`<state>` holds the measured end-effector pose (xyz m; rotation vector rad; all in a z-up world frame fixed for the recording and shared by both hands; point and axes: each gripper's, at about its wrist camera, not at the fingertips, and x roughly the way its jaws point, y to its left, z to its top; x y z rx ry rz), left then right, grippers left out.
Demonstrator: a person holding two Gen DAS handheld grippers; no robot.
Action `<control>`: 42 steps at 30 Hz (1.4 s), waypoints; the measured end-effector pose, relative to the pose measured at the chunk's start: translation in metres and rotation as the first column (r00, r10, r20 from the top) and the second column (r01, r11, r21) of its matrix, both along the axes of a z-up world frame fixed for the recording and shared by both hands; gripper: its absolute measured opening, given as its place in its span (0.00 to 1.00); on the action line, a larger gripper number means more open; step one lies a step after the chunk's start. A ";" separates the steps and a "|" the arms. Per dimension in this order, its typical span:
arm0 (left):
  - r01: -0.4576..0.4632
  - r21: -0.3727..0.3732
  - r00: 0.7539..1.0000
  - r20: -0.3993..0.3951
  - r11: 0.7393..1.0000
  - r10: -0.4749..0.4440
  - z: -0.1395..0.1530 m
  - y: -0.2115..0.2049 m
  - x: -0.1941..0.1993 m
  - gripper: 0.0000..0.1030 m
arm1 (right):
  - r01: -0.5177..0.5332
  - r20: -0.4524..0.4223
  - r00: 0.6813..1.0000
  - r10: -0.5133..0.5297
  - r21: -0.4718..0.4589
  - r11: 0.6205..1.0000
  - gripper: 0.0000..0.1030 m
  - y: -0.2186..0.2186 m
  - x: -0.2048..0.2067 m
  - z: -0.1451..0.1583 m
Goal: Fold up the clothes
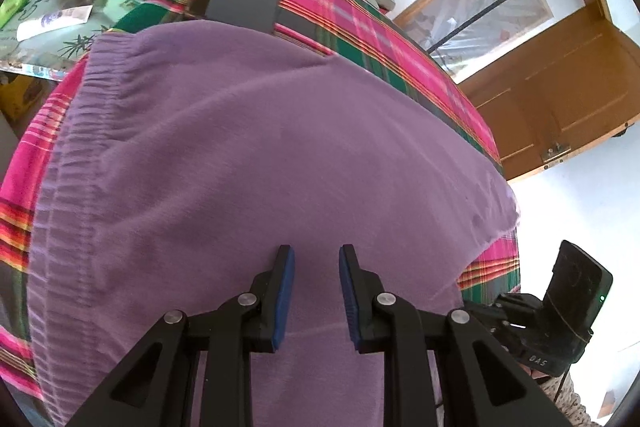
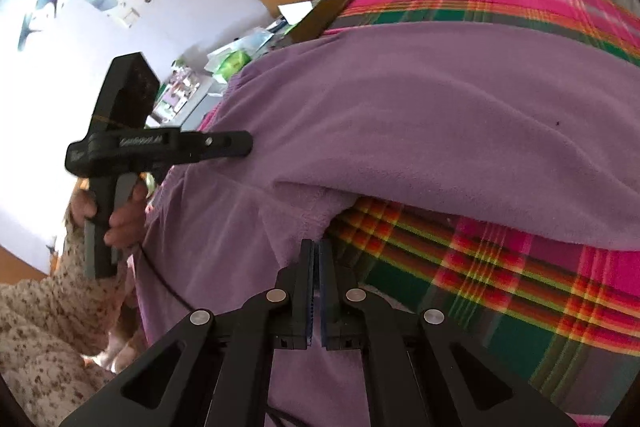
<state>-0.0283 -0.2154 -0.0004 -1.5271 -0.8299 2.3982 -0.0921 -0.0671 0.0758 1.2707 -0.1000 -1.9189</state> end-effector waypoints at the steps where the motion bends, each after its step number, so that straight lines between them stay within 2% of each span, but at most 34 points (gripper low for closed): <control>1: -0.006 -0.003 1.000 0.001 1.000 0.006 0.000 -0.003 0.000 0.23 | 0.000 -0.013 1.000 0.000 0.000 1.000 0.02 0.001 0.000 0.003; 8: -0.086 -0.063 0.996 -0.042 0.994 0.084 0.026 -0.038 0.012 0.23 | 0.069 -0.056 0.996 -0.068 0.020 0.997 0.05 0.019 -0.009 0.015; 12: -0.150 -0.108 0.988 -0.058 0.983 0.144 0.042 -0.067 0.019 0.23 | 0.100 -0.103 0.990 -0.093 0.064 0.993 0.08 0.024 -0.022 0.025; 14: -0.178 -0.135 0.983 -0.054 0.975 0.173 0.047 -0.080 0.020 0.23 | 0.115 -0.134 0.986 -0.102 0.094 0.989 0.17 0.023 -0.029 0.031; 17: -0.203 -0.167 0.979 -0.049 0.965 0.197 0.050 -0.092 0.016 0.23 | 0.136 -0.183 0.977 -0.110 0.141 0.981 0.20 0.021 -0.040 0.036; 19: -0.213 -0.179 0.977 -0.034 0.961 0.210 0.048 -0.100 0.008 0.23 | 0.145 -0.162 0.979 -0.123 0.133 0.980 0.22 0.020 -0.050 0.033; 26: -0.222 -0.099 0.973 0.047 0.970 0.227 0.023 -0.118 -0.018 0.23 | 0.195 -0.103 0.978 -0.183 0.124 0.973 0.22 0.018 -0.068 0.014; 30: -0.205 -0.094 0.973 0.085 0.974 0.213 0.009 -0.118 -0.025 0.23 | 0.205 -0.081 0.977 -0.196 0.114 0.972 0.22 0.016 -0.071 0.010; 37: -0.239 -0.047 0.966 0.090 0.970 0.243 0.003 -0.127 -0.026 0.24 | 0.207 -0.073 0.977 -0.201 0.080 0.975 0.22 0.010 -0.067 0.011; 42: -0.248 -0.002 0.965 0.086 0.969 0.248 0.001 -0.126 -0.011 0.24 | 0.214 -0.070 0.975 -0.211 0.041 0.976 0.22 0.008 -0.054 0.013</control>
